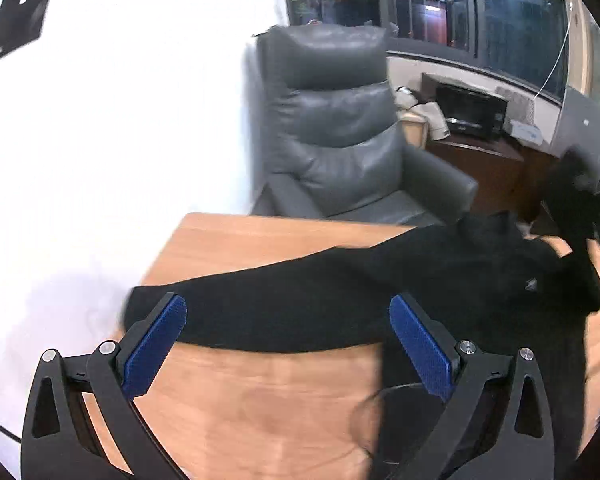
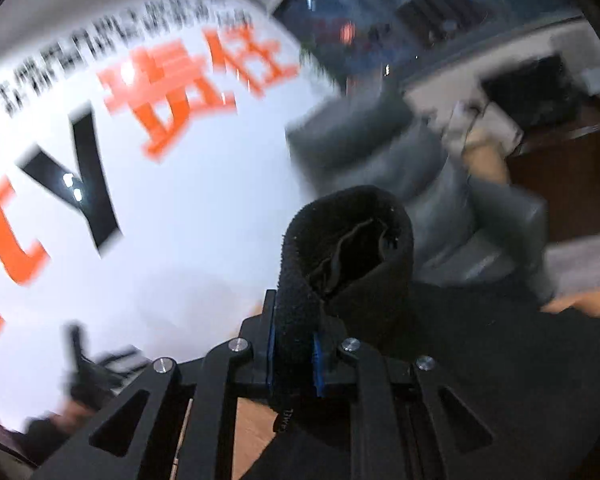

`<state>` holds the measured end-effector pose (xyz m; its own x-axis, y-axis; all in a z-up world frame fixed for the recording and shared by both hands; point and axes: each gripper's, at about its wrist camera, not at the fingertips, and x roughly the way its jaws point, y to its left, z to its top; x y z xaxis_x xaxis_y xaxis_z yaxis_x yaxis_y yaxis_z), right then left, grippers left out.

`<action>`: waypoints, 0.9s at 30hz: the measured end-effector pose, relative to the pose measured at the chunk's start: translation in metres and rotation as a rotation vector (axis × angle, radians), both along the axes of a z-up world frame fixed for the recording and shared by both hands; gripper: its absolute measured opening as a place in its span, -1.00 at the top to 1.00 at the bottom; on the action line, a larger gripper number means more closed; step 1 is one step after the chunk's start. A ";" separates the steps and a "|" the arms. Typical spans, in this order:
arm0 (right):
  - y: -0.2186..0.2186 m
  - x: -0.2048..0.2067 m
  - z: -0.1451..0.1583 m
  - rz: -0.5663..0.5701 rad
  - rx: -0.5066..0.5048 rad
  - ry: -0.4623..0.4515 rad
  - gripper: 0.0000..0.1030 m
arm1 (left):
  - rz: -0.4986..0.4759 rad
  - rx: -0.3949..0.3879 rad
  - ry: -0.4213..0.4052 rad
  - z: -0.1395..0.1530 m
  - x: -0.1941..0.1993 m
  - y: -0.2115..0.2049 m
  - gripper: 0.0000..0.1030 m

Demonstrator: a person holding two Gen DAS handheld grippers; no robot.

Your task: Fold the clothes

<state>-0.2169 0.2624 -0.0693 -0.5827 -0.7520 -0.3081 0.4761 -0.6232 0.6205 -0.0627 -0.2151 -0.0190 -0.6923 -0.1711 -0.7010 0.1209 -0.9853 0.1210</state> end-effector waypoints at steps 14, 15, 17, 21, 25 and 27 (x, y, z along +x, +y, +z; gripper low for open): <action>-0.221 0.010 -0.192 0.102 0.704 -0.078 0.54 | -0.122 0.100 -0.121 -0.081 0.005 -0.076 -1.00; -0.226 0.010 -0.193 0.122 0.721 -0.075 0.41 | -0.136 0.109 -0.110 -0.079 -0.003 -0.069 -1.00; -0.234 0.017 -0.189 0.155 0.740 -0.054 0.26 | -0.186 0.124 -0.089 -0.072 -0.018 -0.049 -1.00; -0.182 0.052 -0.137 0.139 0.640 0.091 -0.53 | -0.380 0.132 -0.020 -0.059 -0.058 0.016 -1.00; -0.083 0.086 -0.134 0.010 0.786 0.113 -0.65 | -0.575 0.193 -0.011 -0.081 -0.110 0.099 -1.00; -0.032 0.094 -0.149 -0.022 0.904 0.068 -0.40 | -0.658 0.211 -0.035 -0.102 -0.131 0.143 -1.00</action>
<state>-0.1230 0.2299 -0.2181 -0.6329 -0.2286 -0.7397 0.4761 -0.8683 -0.1390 -0.1933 -0.0725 -0.1208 -0.5819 0.4193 -0.6968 -0.5109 -0.8551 -0.0880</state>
